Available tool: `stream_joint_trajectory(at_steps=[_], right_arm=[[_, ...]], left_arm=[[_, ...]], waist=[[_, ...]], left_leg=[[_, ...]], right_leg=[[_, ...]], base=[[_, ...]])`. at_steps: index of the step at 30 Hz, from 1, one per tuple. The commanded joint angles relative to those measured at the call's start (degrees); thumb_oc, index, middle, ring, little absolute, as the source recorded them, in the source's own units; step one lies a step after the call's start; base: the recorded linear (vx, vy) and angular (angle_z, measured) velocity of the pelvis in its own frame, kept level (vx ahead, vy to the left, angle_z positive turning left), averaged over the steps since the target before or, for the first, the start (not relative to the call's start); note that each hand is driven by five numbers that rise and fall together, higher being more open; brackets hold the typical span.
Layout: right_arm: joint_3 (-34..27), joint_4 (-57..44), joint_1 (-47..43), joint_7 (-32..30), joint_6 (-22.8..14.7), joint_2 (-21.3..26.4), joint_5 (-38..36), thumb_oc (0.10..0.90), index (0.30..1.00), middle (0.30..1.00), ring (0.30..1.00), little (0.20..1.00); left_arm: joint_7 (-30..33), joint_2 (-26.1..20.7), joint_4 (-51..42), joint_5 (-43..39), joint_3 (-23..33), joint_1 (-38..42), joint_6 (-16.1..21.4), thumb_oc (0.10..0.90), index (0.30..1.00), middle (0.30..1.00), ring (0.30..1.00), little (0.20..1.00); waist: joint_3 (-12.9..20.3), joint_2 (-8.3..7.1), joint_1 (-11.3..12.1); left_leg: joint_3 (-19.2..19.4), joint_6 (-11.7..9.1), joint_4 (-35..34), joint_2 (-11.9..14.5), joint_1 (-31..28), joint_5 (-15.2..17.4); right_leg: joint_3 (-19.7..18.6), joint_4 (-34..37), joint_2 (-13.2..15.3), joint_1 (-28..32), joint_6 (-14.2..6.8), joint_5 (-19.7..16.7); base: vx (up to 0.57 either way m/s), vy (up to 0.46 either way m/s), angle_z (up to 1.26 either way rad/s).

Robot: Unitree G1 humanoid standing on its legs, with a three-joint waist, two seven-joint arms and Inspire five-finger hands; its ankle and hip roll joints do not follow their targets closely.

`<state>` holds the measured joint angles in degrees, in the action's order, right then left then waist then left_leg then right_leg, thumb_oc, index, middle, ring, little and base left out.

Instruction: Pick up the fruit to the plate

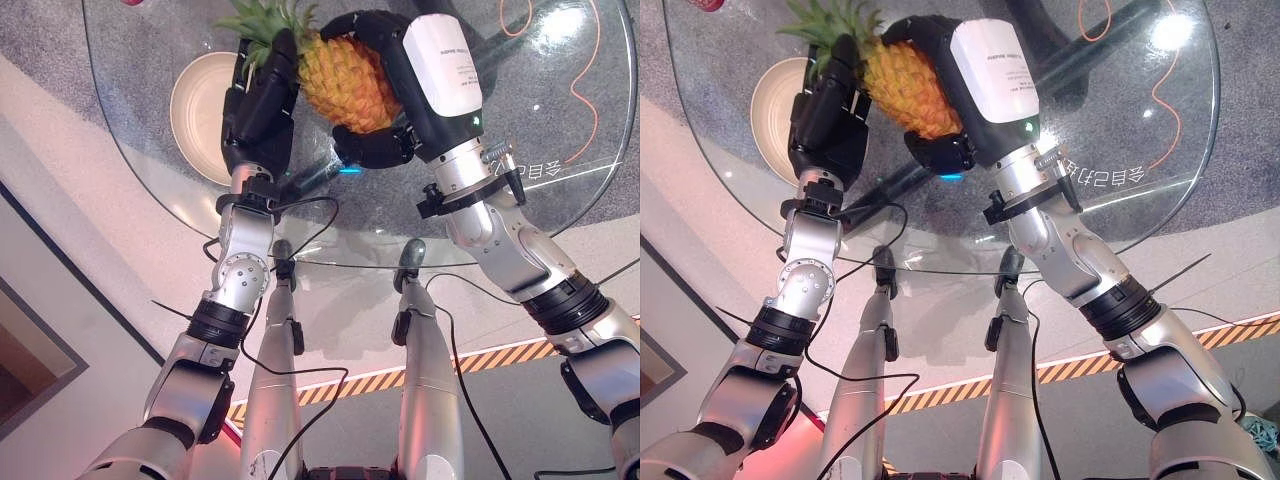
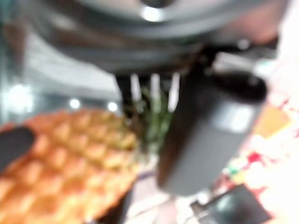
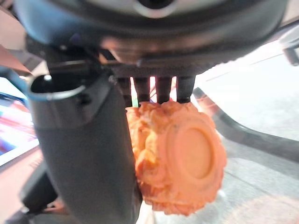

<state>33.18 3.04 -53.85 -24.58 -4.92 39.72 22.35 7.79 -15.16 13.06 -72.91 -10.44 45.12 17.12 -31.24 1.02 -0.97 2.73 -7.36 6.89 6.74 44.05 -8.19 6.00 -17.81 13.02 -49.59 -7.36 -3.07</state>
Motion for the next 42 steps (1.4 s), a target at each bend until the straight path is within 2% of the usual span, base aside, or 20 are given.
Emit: stream_joint_trajectory(at_steps=[1, 17, 18, 19, 20, 21, 29, 36, 42], right_arm=[[2.75, -12.70, -10.94, -2.80, -10.04, -2.70, 0.71, 0.100, 0.300, 0.300, 0.300, 0.200], [2.79, -13.10, -10.64, -3.13, -8.43, -2.58, -0.34, 0.100, 0.300, 0.300, 0.300, 0.200], [2.73, -13.04, -10.16, -3.50, -7.81, -2.79, -0.34, 0.191, 0.378, 0.378, 0.378, 0.291], [2.65, -13.03, -10.27, -3.54, -7.79, -2.76, -0.41, 0.191, 0.378, 0.378, 0.378, 0.291], [2.58, -12.91, -9.80, -3.98, -7.31, -2.79, -0.77, 0.671, 0.789, 0.789, 0.789, 0.771], [2.34, -12.74, -9.52, -4.74, -6.73, -2.79, -0.87, 0.800, 0.900, 0.900, 0.900, 0.900], [-0.21, -11.13, -7.13, -7.87, -2.38, -4.09, -5.40, 0.800, 0.900, 0.900, 0.900, 0.900], [-3.54, -11.05, -5.19, -10.55, -0.70, -6.06, -3.57, 0.800, 0.900, 0.900, 0.900, 0.900], [-5.27, -10.97, -4.82, -10.33, -0.18, -7.36, -1.99, 0.800, 0.900, 0.900, 0.900, 0.900]], left_arm=[[-7.85, -0.50, -7.12, 1.95, -4.05, 7.29, 2.05, 0.100, 0.300, 0.300, 0.300, 0.200], [-9.20, -0.65, -7.12, 1.70, -3.93, 7.25, 4.20, 0.100, 0.300, 0.300, 0.300, 0.200], [-9.21, -0.44, -7.12, 1.74, -3.90, 6.95, 4.38, 0.100, 0.300, 0.300, 0.300, 0.200], [-9.20, -0.47, -7.15, 1.78, -3.87, 7.13, 4.41, 0.100, 0.300, 0.300, 0.300, 0.200], [-9.10, -0.46, -7.32, 1.75, -3.95, 6.84, 4.73, 0.100, 0.300, 0.300, 0.300, 0.200], [-9.13, -0.40, -7.21, 1.79, -3.88, 6.76, 4.93, 0.100, 0.300, 0.300, 0.300, 0.200], [-7.92, 0.29, -7.11, 2.71, -3.20, 6.61, 6.36, 0.100, 0.300, 0.300, 0.300, 0.200], [-5.51, 1.42, -6.92, 3.89, -1.53, 6.39, 10.04, 0.100, 0.300, 0.300, 0.300, 0.200], [-2.96, 2.71, -7.11, 5.67, 0.37, 6.41, 12.59, 0.100, 0.300, 0.300, 0.300, 0.200]], waist=[[1.44, -1.97, 0.24], [1.44, -2.12, 0.18], [1.44, -2.09, 0.21], [1.44, -2.10, 0.17], [1.44, -2.07, 0.19], [1.44, -2.09, 0.15], [1.44, -2.10, -0.13], [1.44, -2.07, -0.24], [1.44, -2.23, -0.04]], left_leg=[[-0.28, 0.73, 3.46, -2.89, 2.26, 2.06], [-0.51, 0.73, 3.67, -3.01, 2.31, 2.19], [-0.45, 0.66, 3.66, -2.92, 1.69, 2.71], [-0.45, 0.72, 3.62, -2.97, 2.14, 2.30], [-0.45, 0.63, 3.76, -2.89, 1.81, 2.79], [-0.48, 0.63, 3.79, -2.93, 1.83, 2.82], [-0.41, 0.62, 3.77, -2.90, 1.83, 2.83], [-0.37, 0.72, 3.90, -2.87, 1.89, 2.90], [-0.44, 0.81, 3.62, -2.91, 2.17, 2.45]], right_leg=[[3.12, 7.32, -1.58, 3.89, -1.75, -3.35], [2.94, 7.09, -1.71, 3.82, -1.69, -3.21], [2.91, 6.98, -1.81, 4.34, -1.71, -2.70], [2.91, 7.09, -1.74, 3.94, -1.65, -3.09], [2.93, 6.91, -1.74, 4.26, -1.73, -2.63], [2.87, 6.89, -1.77, 4.17, -1.74, -2.67], [2.74, 6.72, -1.86, 4.04, -1.64, -2.58], [2.75, 6.27, -1.91, 3.87, -1.48, -2.34], [2.87, 6.40, -1.83, 3.63, -1.38, -2.68]], base=[[0.00, 0.000, 0.00], [0.00, 0.000, 0.00], [0.00, 0.000, 0.00], [0.00, 0.000, 0.00], [0.00, 0.000, 0.00], [0.00, 0.000, 0.00], [0.00, 0.000, 0.00], [0.00, 0.000, 0.00], [0.00, 0.000, 0.00]])
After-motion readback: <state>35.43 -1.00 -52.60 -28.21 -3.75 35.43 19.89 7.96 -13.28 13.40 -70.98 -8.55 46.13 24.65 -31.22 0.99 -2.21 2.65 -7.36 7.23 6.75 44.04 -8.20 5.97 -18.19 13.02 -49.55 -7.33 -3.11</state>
